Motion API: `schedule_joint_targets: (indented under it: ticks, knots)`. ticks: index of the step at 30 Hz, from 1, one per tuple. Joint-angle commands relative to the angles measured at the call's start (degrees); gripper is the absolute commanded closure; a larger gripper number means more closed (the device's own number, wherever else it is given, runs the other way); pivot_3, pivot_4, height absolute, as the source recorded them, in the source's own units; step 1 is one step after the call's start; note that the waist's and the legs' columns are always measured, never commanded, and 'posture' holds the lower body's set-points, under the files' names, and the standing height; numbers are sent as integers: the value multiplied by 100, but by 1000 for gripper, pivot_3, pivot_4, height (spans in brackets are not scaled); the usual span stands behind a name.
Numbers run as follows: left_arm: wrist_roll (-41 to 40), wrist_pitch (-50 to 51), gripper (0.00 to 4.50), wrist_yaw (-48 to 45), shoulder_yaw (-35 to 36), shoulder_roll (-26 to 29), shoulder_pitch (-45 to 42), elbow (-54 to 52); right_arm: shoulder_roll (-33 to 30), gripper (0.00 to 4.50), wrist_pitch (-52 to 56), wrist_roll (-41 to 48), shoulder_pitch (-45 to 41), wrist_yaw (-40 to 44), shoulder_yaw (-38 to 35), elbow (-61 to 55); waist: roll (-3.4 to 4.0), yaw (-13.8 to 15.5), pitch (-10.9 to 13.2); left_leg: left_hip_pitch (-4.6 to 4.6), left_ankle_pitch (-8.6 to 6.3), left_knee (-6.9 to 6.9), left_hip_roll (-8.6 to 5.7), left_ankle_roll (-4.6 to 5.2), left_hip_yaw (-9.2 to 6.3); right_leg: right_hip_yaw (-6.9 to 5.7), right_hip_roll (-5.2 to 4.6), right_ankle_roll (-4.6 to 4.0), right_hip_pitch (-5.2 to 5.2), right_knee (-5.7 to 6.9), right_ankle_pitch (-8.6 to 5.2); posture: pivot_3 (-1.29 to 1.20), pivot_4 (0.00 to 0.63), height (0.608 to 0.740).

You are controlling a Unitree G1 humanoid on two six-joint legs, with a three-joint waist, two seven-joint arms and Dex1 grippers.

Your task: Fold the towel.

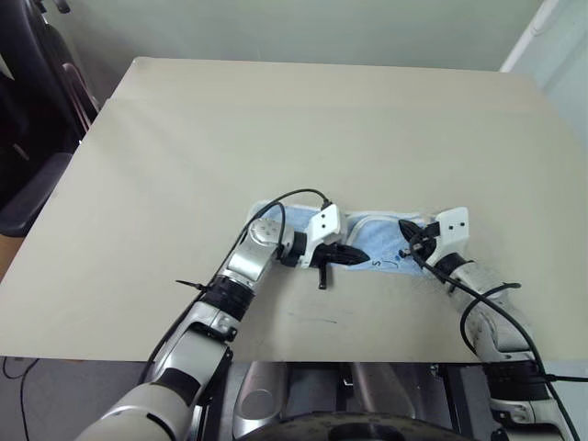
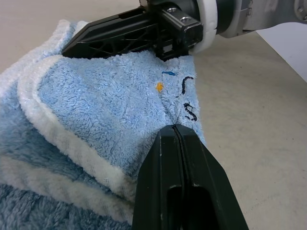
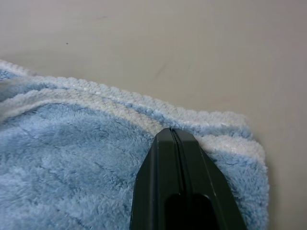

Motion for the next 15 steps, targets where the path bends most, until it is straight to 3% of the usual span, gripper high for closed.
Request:
schedule_joint_targets:
  ticks: [1,5,7,9,15]
  knots:
    - [64,-26,4500,-5,-68,59,107,103,-49,4480,-22,-196,17,75,-58,225,-1,-1,-1,-2,0,1,-1,0,0,0,0,0,-1,0,0,0,150,697]
    - [-172,180,4500,-179,100,178,9,-32,-301,4480,690,726,208,915,-125,-692,-1,-4,-1,-20,3,1,-3,2,4,1,0,0,1,1,0,0,150,697]
    - [-441,522,4126,-266,230,207,-13,-252,-482,4321,1135,1421,292,1333,-218,-1328,0,-9,-1,-33,14,-5,-2,16,5,1,3,-3,-9,2,-1,0,150,697]
    - [-761,909,3599,-226,441,175,-59,-456,-632,3881,1512,1921,284,1566,-316,-1739,6,-35,3,-44,29,-14,0,27,5,1,9,-13,-25,4,-15,0,150,697]
    - [-1415,1758,1492,-32,927,205,-245,-1129,-812,1842,2016,2669,-137,1570,-737,-2079,7,-39,4,-97,45,-19,0,26,7,4,10,-21,-76,5,-26,0,150,697]
